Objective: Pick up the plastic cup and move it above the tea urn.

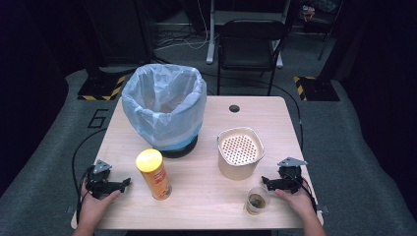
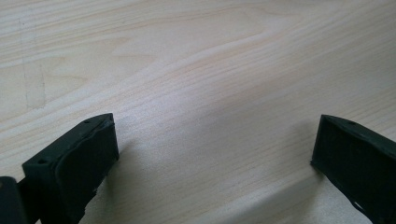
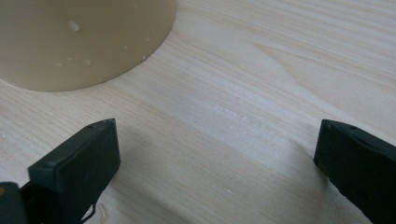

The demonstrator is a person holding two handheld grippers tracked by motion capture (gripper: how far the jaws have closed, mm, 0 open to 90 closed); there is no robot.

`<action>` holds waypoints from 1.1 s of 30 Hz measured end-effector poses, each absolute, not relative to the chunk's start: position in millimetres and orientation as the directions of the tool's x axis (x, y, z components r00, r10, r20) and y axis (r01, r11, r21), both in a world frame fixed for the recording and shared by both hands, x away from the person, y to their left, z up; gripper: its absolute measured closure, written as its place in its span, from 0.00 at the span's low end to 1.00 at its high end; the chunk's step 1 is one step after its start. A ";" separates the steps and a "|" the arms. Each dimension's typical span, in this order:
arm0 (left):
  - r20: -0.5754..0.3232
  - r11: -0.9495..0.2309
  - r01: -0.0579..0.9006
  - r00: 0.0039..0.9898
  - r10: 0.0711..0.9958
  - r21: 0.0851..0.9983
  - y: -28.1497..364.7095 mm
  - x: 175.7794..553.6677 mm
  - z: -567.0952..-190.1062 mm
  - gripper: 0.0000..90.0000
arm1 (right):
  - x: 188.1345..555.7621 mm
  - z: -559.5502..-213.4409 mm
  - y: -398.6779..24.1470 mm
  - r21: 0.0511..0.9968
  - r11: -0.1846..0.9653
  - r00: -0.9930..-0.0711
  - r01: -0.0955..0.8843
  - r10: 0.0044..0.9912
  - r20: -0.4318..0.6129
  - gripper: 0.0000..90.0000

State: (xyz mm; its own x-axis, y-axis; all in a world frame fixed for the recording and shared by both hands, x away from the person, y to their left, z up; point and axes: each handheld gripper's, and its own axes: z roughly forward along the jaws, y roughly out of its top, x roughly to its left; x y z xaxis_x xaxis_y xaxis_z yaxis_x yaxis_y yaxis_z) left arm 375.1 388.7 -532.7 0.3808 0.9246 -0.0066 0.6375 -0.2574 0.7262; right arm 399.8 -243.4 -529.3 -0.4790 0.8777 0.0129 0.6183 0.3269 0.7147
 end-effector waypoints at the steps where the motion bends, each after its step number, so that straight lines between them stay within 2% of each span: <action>1: -0.006 -0.257 0.638 0.380 0.925 0.726 388.7 375.2 -532.6 0.00 | 399.6 -529.1 -243.7 0.712 0.332 -0.484 0.619 0.875 0.013 0.00; 21: -0.009 -0.263 0.649 0.384 0.923 0.713 389.1 375.6 -531.4 0.00 | 399.6 -529.2 -243.2 0.715 0.329 -0.485 0.617 0.875 0.015 0.01; 24: -0.014 -0.258 0.654 0.380 0.925 0.711 388.7 374.9 -531.3 0.00 | 397.2 -528.6 -243.8 0.721 0.332 -0.500 0.608 0.866 0.023 0.07; 26: -0.014 -0.257 0.655 0.379 0.925 0.710 388.7 374.8 -531.3 0.00 | 395.9 -528.0 -246.3 0.733 0.348 -0.520 0.584 0.854 0.008 0.15; 29: -0.014 -0.257 0.655 0.379 0.925 0.711 388.7 374.8 -531.3 0.00 | 395.7 -527.3 -247.5 0.737 0.351 -0.526 0.577 0.850 0.007 0.18; 33: -0.014 -0.258 0.655 0.379 0.925 0.711 388.7 374.9 -531.3 0.00 | 394.6 -525.5 -247.3 0.742 0.348 -0.532 0.573 0.847 0.013 0.29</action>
